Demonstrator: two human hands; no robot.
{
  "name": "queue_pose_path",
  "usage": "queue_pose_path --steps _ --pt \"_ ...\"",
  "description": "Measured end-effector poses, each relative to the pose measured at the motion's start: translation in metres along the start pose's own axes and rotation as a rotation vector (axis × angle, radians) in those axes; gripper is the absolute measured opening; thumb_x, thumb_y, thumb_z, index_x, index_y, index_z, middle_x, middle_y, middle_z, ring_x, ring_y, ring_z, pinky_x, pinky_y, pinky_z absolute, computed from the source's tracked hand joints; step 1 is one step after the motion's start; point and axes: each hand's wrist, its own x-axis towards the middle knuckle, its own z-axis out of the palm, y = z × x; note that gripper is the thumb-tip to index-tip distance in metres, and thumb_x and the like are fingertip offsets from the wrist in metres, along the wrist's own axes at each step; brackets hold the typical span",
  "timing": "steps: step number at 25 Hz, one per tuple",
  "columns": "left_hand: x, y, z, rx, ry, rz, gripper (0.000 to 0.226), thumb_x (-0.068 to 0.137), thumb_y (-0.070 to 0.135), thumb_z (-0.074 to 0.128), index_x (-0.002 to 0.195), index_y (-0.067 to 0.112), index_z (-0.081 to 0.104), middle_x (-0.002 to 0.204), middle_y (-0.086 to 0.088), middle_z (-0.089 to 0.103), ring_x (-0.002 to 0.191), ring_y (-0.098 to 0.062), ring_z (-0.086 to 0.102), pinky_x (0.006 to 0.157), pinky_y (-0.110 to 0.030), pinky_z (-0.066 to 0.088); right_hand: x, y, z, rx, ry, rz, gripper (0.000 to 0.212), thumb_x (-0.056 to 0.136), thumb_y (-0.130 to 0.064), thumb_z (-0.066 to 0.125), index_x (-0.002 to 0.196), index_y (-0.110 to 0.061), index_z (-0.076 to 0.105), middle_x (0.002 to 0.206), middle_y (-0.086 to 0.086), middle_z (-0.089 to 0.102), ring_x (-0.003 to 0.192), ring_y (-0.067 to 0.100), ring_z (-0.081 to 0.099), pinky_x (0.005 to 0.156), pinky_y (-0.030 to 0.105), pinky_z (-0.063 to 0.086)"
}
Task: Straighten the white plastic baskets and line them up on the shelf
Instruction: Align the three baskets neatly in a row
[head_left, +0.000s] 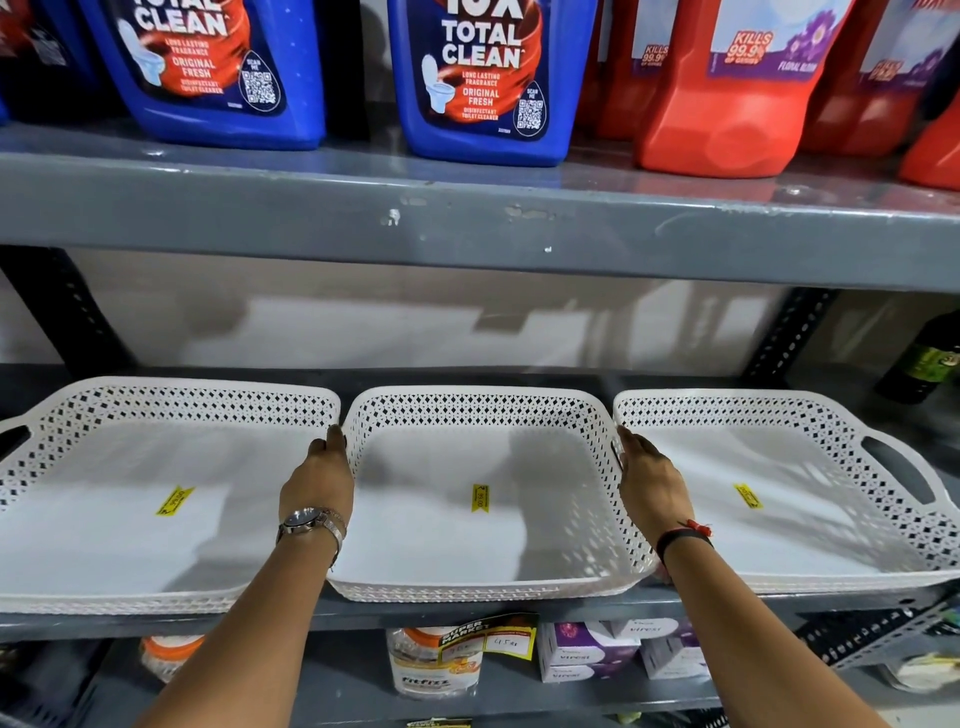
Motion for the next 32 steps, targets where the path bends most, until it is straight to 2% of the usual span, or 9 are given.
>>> queue_pose_path --steps 6,12,18,27,32 --pt "0.0000 0.0005 0.0007 0.041 0.001 0.011 0.052 0.095 0.004 0.031 0.146 0.009 0.020 0.134 -0.019 0.048 0.109 -0.038 0.060 0.089 -0.043 0.050 0.0043 0.0011 0.0021 -0.052 -0.005 0.024 0.054 0.090 0.003 0.033 0.143 -0.013 0.031 0.137 0.013 0.050 0.116 0.035 0.051 0.092 0.038 0.046" --pt "-0.0002 0.0015 -0.0024 -0.029 -0.002 -0.006 0.053 0.095 0.002 0.025 0.147 0.010 0.018 0.141 -0.021 0.042 0.114 -0.041 0.055 0.095 -0.046 0.047 0.0055 0.0035 0.0029 -0.021 0.000 0.011 0.052 0.091 0.001 0.033 0.142 -0.013 0.033 0.136 0.013 0.053 0.115 0.035 0.052 0.093 0.038 0.045" --pt "0.0011 0.0009 0.0008 -0.008 0.008 0.003 0.054 0.092 -0.003 0.027 0.145 0.007 0.021 0.139 -0.022 0.044 0.113 -0.042 0.057 0.095 -0.046 0.047 0.0072 0.0037 0.0022 0.026 0.016 0.013 0.049 0.092 -0.001 0.033 0.140 -0.013 0.036 0.133 0.015 0.055 0.114 0.036 0.054 0.091 0.039 0.046" --pt "0.0039 0.0039 0.0005 -0.066 0.010 -0.043 0.051 0.096 0.003 0.025 0.146 0.010 0.023 0.139 -0.023 0.045 0.117 -0.043 0.053 0.097 -0.048 0.045 0.0084 0.0032 0.0043 0.020 0.004 0.029 0.052 0.092 0.001 0.032 0.142 -0.013 0.033 0.134 0.014 0.054 0.115 0.036 0.051 0.090 0.039 0.047" --pt "0.0035 0.0012 0.0010 -0.017 -0.004 -0.020 0.055 0.094 0.000 0.024 0.148 0.010 0.017 0.143 -0.020 0.040 0.118 -0.041 0.053 0.098 -0.045 0.045 0.0067 0.0029 0.0020 0.011 -0.019 0.031 0.051 0.092 0.000 0.033 0.142 -0.012 0.032 0.134 0.015 0.053 0.115 0.037 0.051 0.091 0.039 0.046"
